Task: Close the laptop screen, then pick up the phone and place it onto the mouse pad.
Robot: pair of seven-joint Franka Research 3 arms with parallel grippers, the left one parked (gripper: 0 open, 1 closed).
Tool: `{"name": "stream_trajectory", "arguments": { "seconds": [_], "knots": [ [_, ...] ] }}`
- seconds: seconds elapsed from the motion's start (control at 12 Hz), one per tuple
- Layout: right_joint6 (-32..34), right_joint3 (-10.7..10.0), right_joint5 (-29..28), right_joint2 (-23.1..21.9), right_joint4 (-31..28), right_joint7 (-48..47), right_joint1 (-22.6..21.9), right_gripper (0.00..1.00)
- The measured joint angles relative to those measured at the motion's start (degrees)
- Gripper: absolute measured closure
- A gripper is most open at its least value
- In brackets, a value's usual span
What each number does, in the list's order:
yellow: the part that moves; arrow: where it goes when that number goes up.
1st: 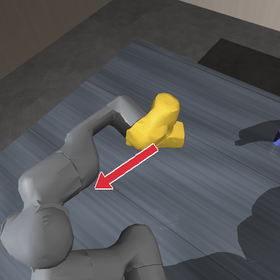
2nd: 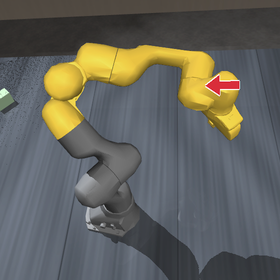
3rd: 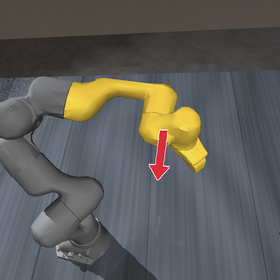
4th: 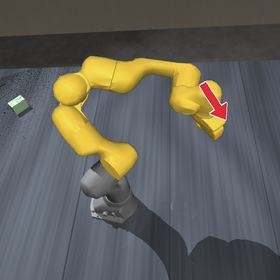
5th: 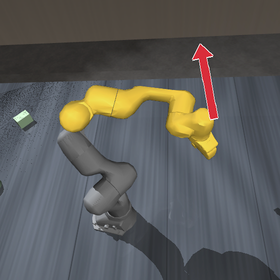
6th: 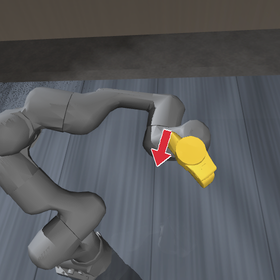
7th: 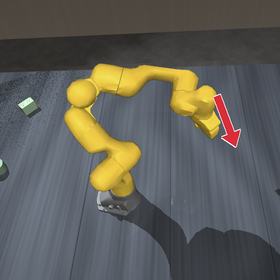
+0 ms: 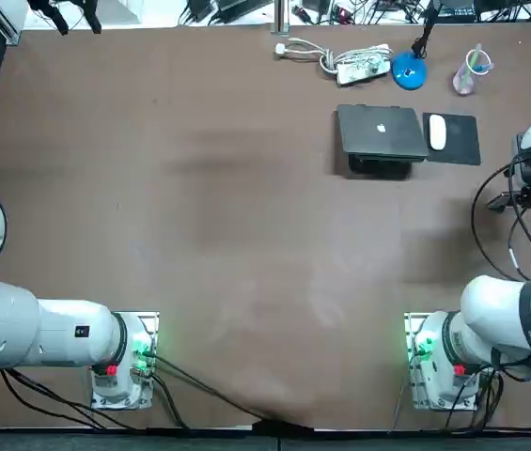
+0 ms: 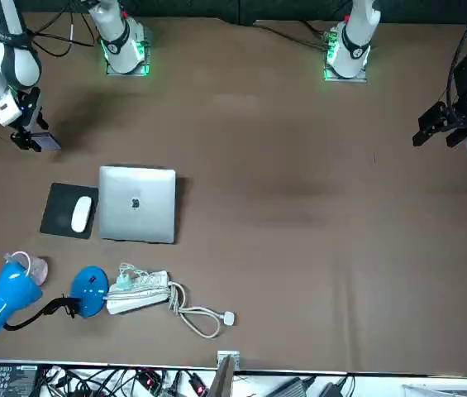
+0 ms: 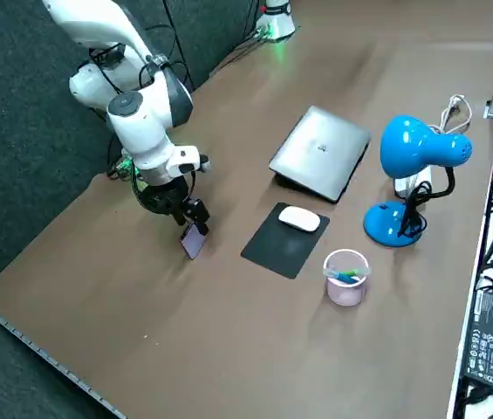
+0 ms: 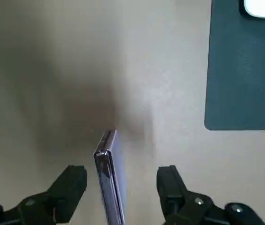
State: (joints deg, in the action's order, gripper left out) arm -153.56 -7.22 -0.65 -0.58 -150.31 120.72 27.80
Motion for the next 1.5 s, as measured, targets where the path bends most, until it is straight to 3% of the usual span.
{"name": "stream_trajectory", "arguments": {
  "seconds": [0.08, 0.25, 0.33, 0.42, 0.58, 0.67, 0.83, 1.0, 1.08, 1.33, 1.5],
  "knots": [
    [-0.8, 0.0, 0.0, 0.0, -0.5, 0.0, 0.0, 0.07],
    [-1.7, 0.0, 0.0, 0.0, -0.9, 0.0, 0.0, 0.2],
    [-2.2, 0.0, 0.0, 0.1, -1.0, 0.0, 0.0, 0.21],
    [-2.5, 0.0, 0.0, 0.2, -1.1, 0.0, 0.0, 0.3],
    [-3.2, 0.0, 0.0, 0.6, -1.2, 0.0, 0.0, 0.33],
    [-3.4, 0.0, 0.0, 0.9, -1.2, 0.0, 0.0, 0.43],
    [-3.8, 0.0, 0.0, 1.2, -1.2, 0.0, 0.1, 0.49],
    [-4.0, 0.0, 0.0, 1.1, -1.2, 0.0, 0.1, 0.73],
    [-4.1, 0.0, 0.0, 1.0, -1.1, -0.2, 0.2, 0.78],
    [-4.6, 0.2, 0.0, 0.8, -0.6, -2.4, 0.2, 0.79],
    [-1.7, 0.9, 0.0, 0.1, 2.9, -7.5, -0.6, 0.79]
  ]
}}
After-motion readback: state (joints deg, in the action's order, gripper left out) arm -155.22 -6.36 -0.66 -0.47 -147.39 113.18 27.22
